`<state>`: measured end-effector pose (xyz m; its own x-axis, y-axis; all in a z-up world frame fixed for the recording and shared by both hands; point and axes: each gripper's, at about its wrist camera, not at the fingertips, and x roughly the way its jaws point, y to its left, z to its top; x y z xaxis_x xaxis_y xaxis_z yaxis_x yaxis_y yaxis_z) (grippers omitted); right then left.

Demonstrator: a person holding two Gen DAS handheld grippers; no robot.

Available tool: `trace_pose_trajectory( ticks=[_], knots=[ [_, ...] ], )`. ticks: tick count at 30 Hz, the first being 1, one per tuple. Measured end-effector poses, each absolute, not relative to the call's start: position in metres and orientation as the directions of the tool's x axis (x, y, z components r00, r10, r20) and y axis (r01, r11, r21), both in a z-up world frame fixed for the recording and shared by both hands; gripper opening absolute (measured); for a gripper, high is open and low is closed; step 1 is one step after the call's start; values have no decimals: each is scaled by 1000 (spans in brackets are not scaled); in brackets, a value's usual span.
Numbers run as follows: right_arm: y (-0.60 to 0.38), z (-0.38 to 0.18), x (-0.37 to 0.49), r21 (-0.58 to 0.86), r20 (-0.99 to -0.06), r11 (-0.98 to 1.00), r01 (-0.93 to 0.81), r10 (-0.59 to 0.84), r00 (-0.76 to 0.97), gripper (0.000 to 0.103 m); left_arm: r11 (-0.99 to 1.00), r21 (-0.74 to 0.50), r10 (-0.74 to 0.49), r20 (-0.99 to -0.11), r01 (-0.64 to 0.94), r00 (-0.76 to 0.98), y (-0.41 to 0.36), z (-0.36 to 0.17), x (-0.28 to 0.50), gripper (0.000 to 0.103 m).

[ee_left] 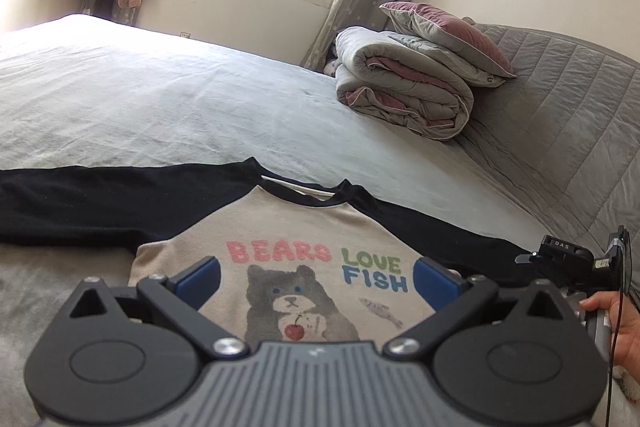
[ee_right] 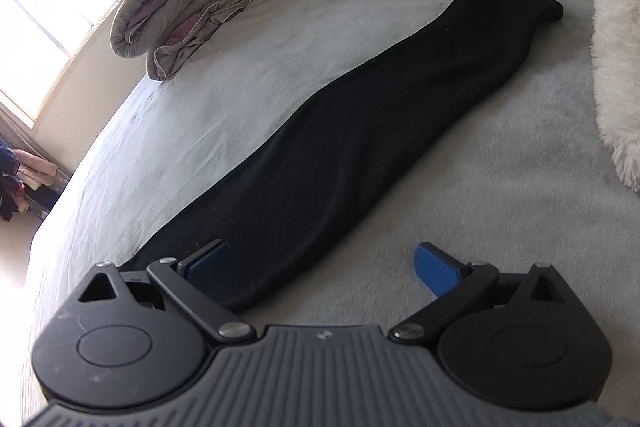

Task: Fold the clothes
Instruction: 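Grasp the black sleeve cuff with the right gripper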

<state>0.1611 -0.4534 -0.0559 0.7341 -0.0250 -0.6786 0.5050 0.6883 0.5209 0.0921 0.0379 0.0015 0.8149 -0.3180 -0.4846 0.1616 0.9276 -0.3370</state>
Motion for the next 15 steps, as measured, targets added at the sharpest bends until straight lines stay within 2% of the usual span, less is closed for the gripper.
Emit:
trace_pose_trajectory(
  ticks=[4, 8, 12, 14, 15],
  knots=[
    [-461, -57, 170, 538, -662, 646, 542, -74, 746, 96, 927, -350, -302, -481, 136, 823, 45, -1, 95, 103],
    [-467, -60, 183, 541, -638, 625, 562, -130, 759, 79, 923, -360, -310, -474, 140, 824, 47, -4, 96, 103],
    [-471, -63, 186, 567, -616, 600, 563, -145, 774, 68, 902, -409, -338, -475, 136, 813, 53, -9, 100, 103],
    [-473, -62, 188, 565, -619, 599, 568, -148, 772, 52, 894, -431, -343, -482, 123, 806, 56, -12, 102, 103],
    [-474, -62, 189, 562, -623, 596, 573, -150, 768, 40, 892, -437, -341, -484, 115, 806, 57, -13, 103, 103]
  ],
)
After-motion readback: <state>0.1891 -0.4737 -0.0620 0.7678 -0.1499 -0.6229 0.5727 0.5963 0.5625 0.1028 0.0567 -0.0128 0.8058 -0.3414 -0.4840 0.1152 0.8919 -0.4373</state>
